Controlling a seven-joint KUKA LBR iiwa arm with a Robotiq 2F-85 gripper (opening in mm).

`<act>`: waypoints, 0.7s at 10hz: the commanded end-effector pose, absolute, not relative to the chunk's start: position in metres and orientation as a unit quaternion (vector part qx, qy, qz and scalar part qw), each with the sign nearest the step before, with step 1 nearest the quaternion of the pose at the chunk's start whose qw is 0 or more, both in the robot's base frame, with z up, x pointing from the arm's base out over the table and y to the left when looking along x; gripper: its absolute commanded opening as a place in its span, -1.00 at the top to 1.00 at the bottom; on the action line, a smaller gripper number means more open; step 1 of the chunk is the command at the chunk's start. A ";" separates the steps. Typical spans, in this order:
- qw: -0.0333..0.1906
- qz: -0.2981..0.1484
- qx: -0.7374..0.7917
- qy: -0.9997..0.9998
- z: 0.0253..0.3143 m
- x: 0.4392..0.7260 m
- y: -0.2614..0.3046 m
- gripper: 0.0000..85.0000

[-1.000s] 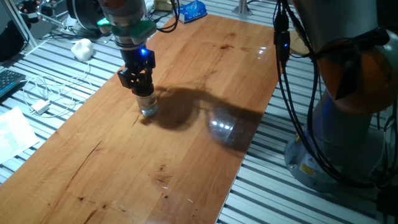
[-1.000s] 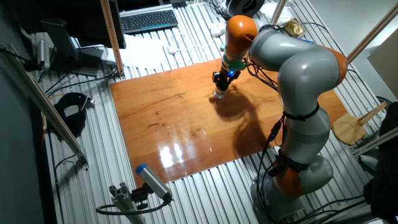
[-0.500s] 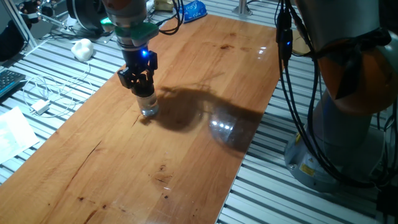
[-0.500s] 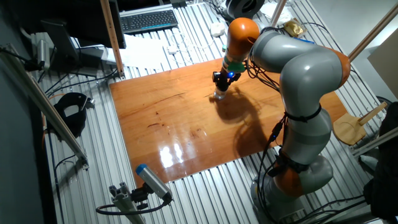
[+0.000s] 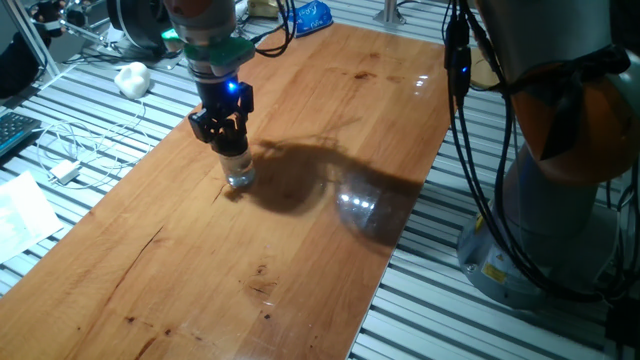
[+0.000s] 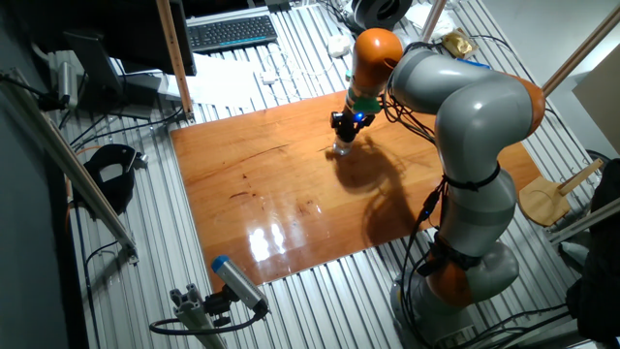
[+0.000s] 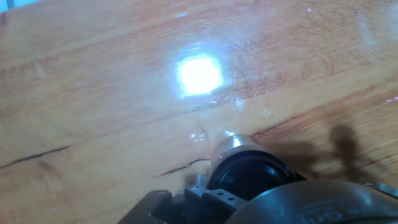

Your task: Screw the lid onto the jar

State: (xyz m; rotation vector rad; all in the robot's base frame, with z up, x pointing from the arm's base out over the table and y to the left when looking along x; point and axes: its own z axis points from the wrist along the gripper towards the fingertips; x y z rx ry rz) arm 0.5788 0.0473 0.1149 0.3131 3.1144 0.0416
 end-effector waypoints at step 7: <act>0.004 -0.015 0.071 0.997 0.115 0.579 0.046 -0.60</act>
